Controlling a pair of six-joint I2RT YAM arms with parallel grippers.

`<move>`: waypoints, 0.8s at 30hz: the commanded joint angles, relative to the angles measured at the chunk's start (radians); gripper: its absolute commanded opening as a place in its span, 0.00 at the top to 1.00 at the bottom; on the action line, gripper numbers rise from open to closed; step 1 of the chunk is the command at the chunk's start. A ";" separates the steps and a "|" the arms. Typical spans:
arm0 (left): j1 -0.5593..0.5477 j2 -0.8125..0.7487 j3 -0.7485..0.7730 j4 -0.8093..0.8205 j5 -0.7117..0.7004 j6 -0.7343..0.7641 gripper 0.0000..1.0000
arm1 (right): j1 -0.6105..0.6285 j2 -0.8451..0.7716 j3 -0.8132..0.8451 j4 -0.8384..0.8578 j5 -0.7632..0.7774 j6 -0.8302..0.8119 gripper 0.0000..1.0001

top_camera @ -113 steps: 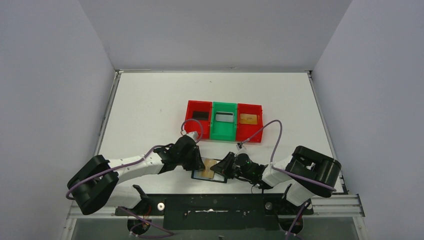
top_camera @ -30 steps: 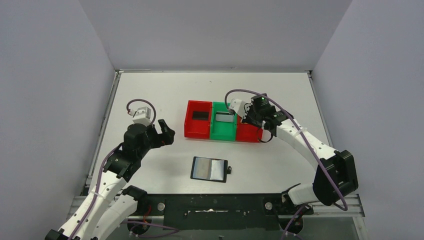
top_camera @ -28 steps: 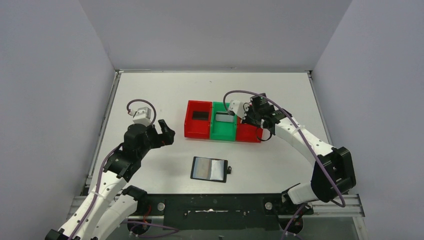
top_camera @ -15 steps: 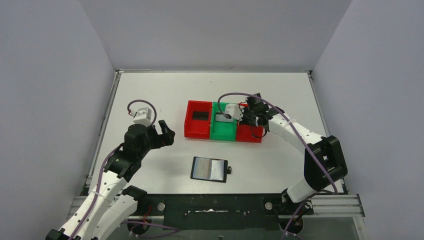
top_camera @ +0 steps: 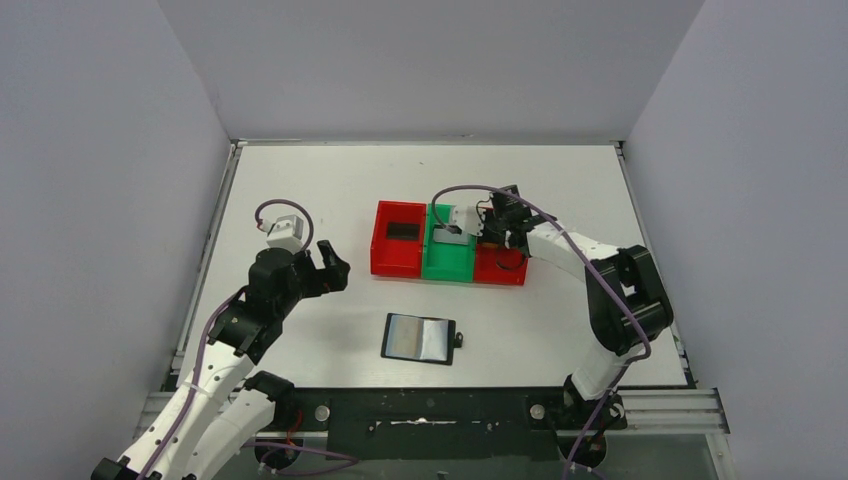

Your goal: Take the credit cards out of the card holder

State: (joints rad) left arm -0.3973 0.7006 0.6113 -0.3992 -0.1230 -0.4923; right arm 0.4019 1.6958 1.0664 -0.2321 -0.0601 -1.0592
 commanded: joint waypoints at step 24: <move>0.018 0.008 -0.001 0.074 0.040 0.017 0.09 | -0.038 0.019 0.072 -0.069 -0.088 -0.010 0.62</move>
State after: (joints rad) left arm -0.3840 0.7067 0.6109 -0.3923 -0.1024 -0.4900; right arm 0.3782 1.7748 1.0950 -0.2935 -0.1257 -1.0798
